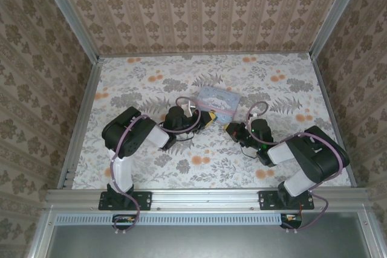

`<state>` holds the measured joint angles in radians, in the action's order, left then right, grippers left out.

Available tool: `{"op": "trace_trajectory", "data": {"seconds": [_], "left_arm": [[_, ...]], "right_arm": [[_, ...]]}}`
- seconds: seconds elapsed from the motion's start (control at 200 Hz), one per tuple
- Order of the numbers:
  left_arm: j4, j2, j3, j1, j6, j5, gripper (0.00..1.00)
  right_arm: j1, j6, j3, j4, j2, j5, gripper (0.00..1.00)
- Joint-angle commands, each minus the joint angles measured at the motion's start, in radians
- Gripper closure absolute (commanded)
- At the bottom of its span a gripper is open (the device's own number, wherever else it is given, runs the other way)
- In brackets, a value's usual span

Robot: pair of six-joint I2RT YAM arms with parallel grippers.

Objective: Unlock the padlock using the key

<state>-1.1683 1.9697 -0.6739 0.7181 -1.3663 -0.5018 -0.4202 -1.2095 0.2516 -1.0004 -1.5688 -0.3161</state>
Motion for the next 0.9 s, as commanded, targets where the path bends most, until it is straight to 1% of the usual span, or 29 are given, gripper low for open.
{"op": "trace_trajectory", "data": {"seconds": [0.0,0.67,0.895], "left_arm": [[-0.085,0.006,0.01,-0.003,-0.012,-0.013,1.0],[-0.092,0.024,0.009,0.007,-0.008,-0.001,1.0],[-0.103,0.024,0.004,0.012,-0.022,0.0,1.0]], "right_arm": [[-0.009,-0.02,0.03,-0.055,-0.019,0.028,1.0],[-0.034,-0.035,0.078,-0.047,-0.032,0.035,1.0],[-0.039,-0.043,0.079,-0.068,-0.053,0.043,1.0]]}}
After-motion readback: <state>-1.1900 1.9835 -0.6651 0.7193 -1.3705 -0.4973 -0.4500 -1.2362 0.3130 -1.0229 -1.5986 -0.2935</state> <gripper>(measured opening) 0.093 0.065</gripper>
